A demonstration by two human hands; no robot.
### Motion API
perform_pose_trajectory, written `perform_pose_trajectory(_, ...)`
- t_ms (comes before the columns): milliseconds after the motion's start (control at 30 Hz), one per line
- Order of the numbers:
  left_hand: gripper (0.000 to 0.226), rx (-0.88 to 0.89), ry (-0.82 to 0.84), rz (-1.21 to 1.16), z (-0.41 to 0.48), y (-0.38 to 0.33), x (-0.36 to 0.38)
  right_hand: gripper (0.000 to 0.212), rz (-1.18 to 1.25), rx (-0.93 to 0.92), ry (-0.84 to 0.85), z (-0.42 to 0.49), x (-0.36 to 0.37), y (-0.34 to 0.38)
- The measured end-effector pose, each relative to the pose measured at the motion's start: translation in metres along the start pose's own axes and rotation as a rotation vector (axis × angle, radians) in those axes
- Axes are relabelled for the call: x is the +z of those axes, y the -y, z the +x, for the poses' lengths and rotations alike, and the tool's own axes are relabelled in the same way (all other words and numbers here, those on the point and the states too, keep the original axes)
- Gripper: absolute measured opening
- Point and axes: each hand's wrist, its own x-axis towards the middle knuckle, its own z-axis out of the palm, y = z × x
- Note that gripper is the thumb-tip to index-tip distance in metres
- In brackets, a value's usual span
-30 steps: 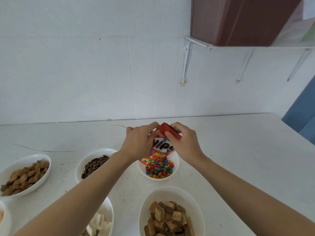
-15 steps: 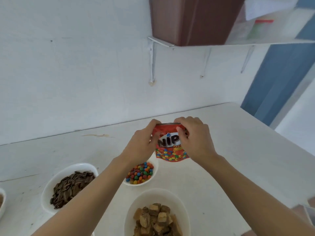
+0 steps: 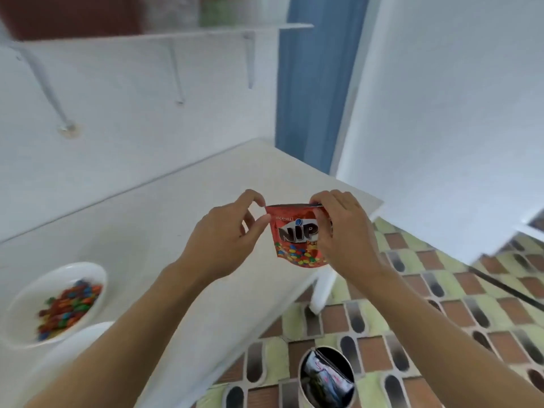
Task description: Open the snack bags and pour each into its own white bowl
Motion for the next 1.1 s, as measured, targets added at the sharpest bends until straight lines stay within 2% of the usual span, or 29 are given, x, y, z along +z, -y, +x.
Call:
perform_pose_trajectory(167, 0.013, 0.014, 0.11, -0.11, 0.005, -0.041, 0.09, 0.013, -0.027, 0.191, 0.0, -0.061, -0.033, -0.085)
perform_pose_trajectory(367, 0.019, -0.043, 0.401, -0.087, -0.01, -0.031, 0.204, 0.012, -0.007, 0.415, 0.161, -0.147, -0.004, -0.15)
perform_pose_trajectory(600, 0.018, -0.139, 0.66, -0.014, -0.05, 0.062, 0.353, 0.015, 0.001, 0.564, 0.317, -0.25, 0.11, -0.206)
perform_pose_trajectory(800, 0.019, -0.167, 0.718, 0.066, -0.088, 0.159, 0.485, 0.017, -0.016, 0.682, 0.391, -0.354, 0.237, -0.261)
perform_pose_trajectory(1000, 0.016, -0.149, 0.777, 0.152, -0.107, 0.215, 0.562, 0.027, -0.045, 0.744, 0.508, -0.423, 0.323, -0.299)
perform_pose_trajectory(1100, 0.018, -0.158, 0.805, 0.192, -0.109, 0.223, 0.574, 0.023, -0.134, 0.77, 0.644, -0.44, 0.342, -0.305)
